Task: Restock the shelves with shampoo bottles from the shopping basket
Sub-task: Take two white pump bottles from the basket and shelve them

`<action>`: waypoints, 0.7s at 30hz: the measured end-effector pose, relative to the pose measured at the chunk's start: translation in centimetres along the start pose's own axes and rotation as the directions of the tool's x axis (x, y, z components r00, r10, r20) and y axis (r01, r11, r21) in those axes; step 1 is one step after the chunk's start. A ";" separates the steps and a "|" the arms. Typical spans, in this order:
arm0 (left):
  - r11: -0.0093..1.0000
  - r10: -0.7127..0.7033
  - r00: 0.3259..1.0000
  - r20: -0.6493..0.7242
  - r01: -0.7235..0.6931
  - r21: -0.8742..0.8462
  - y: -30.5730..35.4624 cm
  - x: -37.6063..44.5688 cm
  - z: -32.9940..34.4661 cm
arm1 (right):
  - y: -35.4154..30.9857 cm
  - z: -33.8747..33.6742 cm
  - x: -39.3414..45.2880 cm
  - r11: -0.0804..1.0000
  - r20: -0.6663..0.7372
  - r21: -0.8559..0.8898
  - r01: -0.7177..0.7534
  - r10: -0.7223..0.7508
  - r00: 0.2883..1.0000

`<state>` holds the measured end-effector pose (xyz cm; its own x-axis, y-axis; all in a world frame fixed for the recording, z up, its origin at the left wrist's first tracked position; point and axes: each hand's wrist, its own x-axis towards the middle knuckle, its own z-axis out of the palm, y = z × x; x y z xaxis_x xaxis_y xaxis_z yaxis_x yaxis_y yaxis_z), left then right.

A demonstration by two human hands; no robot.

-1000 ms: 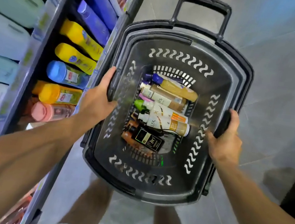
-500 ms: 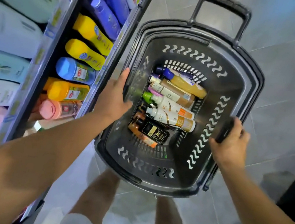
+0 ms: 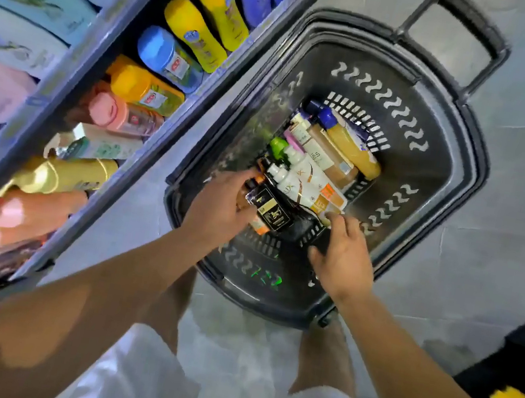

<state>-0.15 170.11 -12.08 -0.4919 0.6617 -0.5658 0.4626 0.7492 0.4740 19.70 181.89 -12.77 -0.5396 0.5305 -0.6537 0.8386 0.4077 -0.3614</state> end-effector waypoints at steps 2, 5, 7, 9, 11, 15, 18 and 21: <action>0.998 -0.056 0.998 -0.015 0.056 -0.021 -0.3 -0.5 2.3 | 1.0 0.7 1.3 0.998 0.051 -0.029 0.056 -0.055 0.997; 0.994 -0.107 0.994 -0.027 0.106 -0.035 -1.2 -0.8 5.5 | 2.2 1.9 3.7 0.990 0.115 -0.112 0.087 -0.074 0.991; 0.986 -0.160 0.987 -0.030 0.159 -0.056 -1.8 -0.6 7.5 | 2.6 2.9 5.5 0.979 0.144 -0.172 0.109 -0.084 0.986; 0.977 -0.201 0.979 -0.019 0.200 -0.070 -2.5 -0.1 9.2 | 2.9 3.9 7.5 0.967 0.174 -0.218 0.135 -0.098 0.980; 0.974 -0.215 0.976 -0.030 0.212 -0.085 -3.1 0.7 10.9 | 3.0 5.1 9.7 0.957 0.197 -0.251 0.144 -0.095 0.976; 0.959 -0.262 0.961 -0.087 0.249 -0.138 -4.4 3.0 13.3 | 2.7 7.6 14.0 0.950 0.207 -0.282 0.136 -0.078 0.975; 0.942 -0.298 0.949 -0.105 0.274 -0.194 -5.5 4.5 15.1 | 3.0 9.6 16.4 0.933 0.199 -0.336 0.131 -0.065 0.978; 0.923 -0.323 0.939 -0.116 0.285 -0.258 -6.1 5.5 16.2 | 3.4 11.0 17.4 0.910 0.141 -0.398 0.113 -0.062 0.988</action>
<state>6.28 168.66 -29.02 -0.6971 0.3832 -0.6059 0.0966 0.8877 0.4502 13.96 184.33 -32.65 -0.5743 0.3945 -0.7173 0.6722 0.7273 -0.1382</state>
